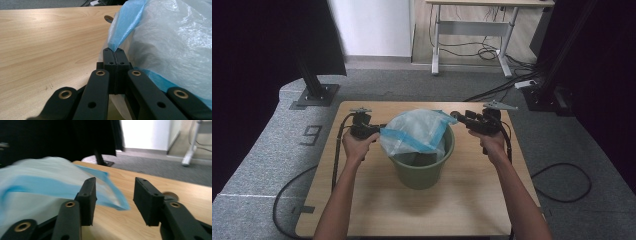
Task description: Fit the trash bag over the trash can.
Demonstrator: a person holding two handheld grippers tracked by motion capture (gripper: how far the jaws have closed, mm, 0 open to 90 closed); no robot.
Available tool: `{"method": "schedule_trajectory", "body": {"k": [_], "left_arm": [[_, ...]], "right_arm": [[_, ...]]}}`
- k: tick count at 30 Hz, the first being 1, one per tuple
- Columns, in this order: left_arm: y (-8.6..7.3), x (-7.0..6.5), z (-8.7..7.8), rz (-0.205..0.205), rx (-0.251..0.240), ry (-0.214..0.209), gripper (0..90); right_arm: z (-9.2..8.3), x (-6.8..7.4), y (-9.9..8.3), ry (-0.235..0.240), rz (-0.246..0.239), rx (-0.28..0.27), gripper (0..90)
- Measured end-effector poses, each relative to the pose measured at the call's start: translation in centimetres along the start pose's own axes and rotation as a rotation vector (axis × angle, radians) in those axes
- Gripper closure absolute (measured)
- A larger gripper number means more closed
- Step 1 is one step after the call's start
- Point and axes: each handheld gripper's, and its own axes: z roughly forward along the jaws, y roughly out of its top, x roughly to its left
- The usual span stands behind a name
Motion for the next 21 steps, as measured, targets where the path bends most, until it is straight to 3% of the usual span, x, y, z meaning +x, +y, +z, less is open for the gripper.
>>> {"method": "schedule_trajectory", "body": {"k": [4,5,6,10,18,19,21], "left_arm": [[0.1,-0.2,0.0,0.002,0.001,0.004,90.0],[0.1,-0.2,0.0,0.002,0.001,0.004,90.0],[0.1,-0.2,0.0,0.002,0.004,0.007,90.0],[0.2,-0.3,0.0,0.003,0.005,0.009,90.0],[0.4,-0.5,-0.1,0.007,0.002,0.008,90.0],[0.4,-0.6,-0.2,0.008,0.002,0.009,90.0],[0.4,-0.6,-0.2,0.01,0.001,0.009,90.0]], "right_arm": [[-1.2,2.2,0.7,0.083,-0.053,-0.005,44.5],[-1.2,2.2,0.7,0.083,-0.053,-0.005,44.5],[-1.4,3.4,1.1,0.121,-0.08,0.004,41.4],[-1.8,5.2,1.7,0.164,-0.116,0.004,39.0],[-0.9,6.5,1.6,0.167,-0.155,0.055,39.2],[-0.3,6.5,1.0,0.146,-0.165,0.083,52.4],[-0.1,6.4,0.7,0.133,-0.17,0.099,66.2]]}}
